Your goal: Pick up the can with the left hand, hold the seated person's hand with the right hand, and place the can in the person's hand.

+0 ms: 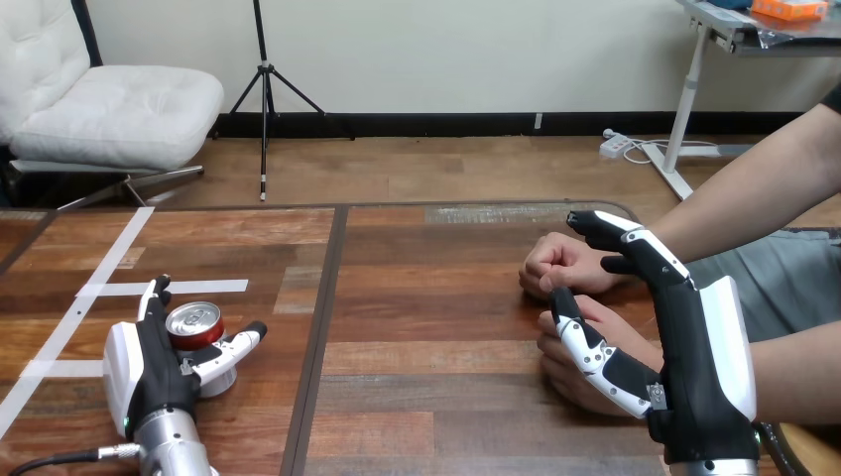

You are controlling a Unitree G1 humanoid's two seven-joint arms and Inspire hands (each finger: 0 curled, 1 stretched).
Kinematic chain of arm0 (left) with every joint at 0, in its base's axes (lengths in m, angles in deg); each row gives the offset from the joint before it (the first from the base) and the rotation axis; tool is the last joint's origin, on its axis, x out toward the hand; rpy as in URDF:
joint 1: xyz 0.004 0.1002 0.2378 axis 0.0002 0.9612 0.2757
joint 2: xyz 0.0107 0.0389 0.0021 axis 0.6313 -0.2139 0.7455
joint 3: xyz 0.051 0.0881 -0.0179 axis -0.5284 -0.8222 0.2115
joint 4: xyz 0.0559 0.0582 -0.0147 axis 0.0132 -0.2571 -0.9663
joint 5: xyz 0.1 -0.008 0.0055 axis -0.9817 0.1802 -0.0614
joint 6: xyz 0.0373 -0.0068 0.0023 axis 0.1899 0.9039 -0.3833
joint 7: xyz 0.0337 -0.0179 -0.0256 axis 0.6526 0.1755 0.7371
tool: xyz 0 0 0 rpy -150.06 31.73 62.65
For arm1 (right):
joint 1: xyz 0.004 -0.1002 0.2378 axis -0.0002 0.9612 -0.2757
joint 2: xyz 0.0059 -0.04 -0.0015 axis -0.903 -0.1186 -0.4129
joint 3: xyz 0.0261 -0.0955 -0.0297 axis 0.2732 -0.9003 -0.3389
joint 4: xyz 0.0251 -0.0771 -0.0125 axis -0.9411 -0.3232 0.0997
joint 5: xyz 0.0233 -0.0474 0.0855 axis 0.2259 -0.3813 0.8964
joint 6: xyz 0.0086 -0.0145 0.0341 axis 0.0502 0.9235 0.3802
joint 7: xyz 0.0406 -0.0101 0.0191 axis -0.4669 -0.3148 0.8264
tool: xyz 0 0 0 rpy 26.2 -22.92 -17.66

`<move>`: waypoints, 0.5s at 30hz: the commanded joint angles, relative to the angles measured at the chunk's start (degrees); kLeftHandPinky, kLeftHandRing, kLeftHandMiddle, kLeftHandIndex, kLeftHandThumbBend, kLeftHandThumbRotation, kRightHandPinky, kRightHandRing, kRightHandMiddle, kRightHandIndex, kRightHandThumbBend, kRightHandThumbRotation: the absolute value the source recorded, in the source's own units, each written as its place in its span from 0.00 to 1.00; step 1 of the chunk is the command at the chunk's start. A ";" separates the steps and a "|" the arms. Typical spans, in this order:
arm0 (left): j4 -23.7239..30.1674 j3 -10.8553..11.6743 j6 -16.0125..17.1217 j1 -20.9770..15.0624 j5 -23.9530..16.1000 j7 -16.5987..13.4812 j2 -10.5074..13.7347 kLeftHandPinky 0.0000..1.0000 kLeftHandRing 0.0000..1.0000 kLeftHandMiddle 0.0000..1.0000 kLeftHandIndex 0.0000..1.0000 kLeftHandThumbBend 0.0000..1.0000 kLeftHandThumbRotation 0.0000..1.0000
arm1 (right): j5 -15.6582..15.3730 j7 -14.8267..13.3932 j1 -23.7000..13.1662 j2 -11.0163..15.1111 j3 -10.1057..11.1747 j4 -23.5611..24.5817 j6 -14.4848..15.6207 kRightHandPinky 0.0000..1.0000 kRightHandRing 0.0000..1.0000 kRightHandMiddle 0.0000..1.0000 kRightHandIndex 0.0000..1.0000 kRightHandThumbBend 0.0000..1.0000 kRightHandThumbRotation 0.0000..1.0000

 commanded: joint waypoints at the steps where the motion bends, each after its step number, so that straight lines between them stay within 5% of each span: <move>1: -1.26 -1.22 -1.00 -4.66 -0.56 -0.51 0.77 0.79 0.86 0.89 0.90 0.79 0.14 | 0.70 0.12 -2.36 -0.05 0.77 2.87 0.08 0.72 0.78 0.78 0.75 0.35 0.03; 15: -3.51 -0.75 -0.22 -5.49 0.58 -1.35 0.46 0.74 0.80 0.82 0.84 0.77 0.04 | 0.81 0.24 -2.18 -0.13 0.86 3.14 0.49 0.72 0.78 0.78 0.75 0.35 0.03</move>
